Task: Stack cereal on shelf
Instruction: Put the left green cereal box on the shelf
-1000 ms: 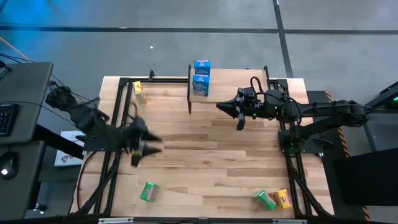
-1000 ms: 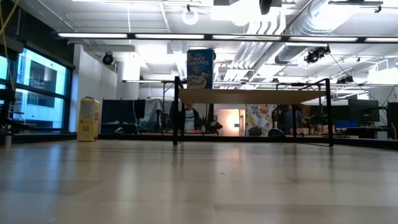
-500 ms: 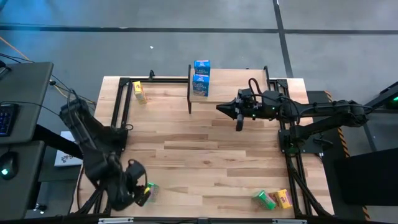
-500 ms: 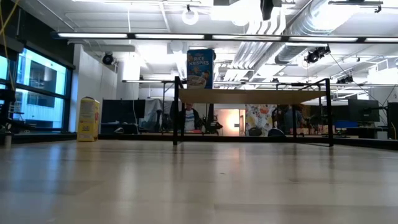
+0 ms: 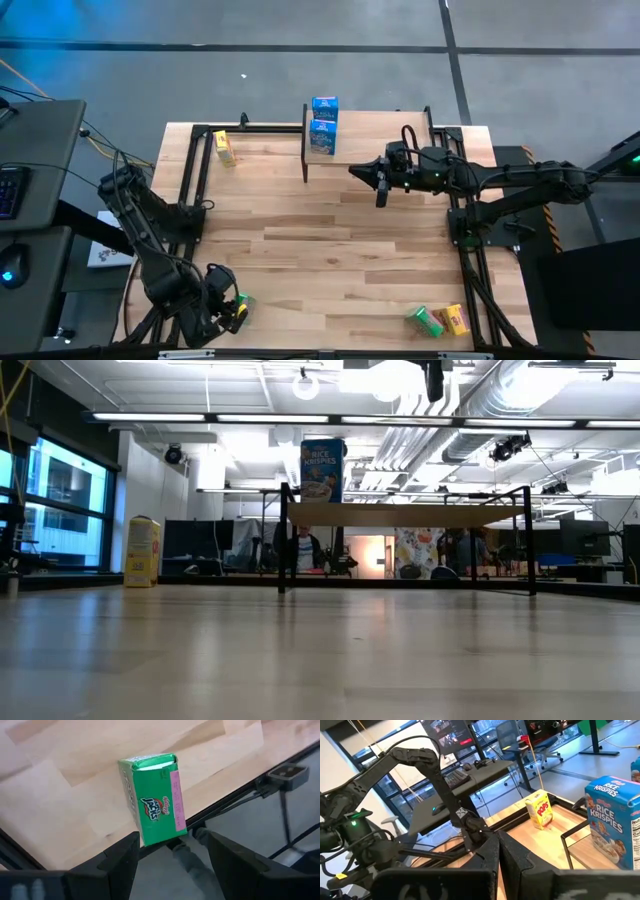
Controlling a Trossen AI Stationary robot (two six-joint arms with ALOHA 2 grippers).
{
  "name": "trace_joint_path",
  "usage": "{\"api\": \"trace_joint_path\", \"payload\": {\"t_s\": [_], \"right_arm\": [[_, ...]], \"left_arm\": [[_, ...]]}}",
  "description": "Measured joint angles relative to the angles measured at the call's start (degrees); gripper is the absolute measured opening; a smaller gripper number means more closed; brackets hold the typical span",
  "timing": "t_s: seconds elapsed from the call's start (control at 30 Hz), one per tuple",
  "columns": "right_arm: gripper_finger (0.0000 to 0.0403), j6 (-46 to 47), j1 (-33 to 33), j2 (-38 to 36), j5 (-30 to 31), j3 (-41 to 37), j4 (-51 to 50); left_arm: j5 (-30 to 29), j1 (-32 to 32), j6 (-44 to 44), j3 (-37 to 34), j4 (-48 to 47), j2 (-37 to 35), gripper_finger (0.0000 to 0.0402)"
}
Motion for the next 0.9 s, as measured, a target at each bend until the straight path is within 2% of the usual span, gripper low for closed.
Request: {"api": "trace_joint_path", "payload": {"t_s": [0.3,0.6,0.9], "right_arm": [[0.0000,0.0,0.0,0.0,0.0,0.0,-0.1],[0.0000,0.0,0.0,0.0,0.2,0.0,-0.3],[0.0000,-0.5,0.0,0.0,0.2,0.0,-0.6]], "left_arm": [[0.5,0.0,2.5,0.0,-1.0,0.0,0.0227],[1.4,0.0,3.7,0.0,-1.4,0.0,0.0289],[1.3,0.8,3.3,-0.4,-1.5,0.0,0.0296]]}}
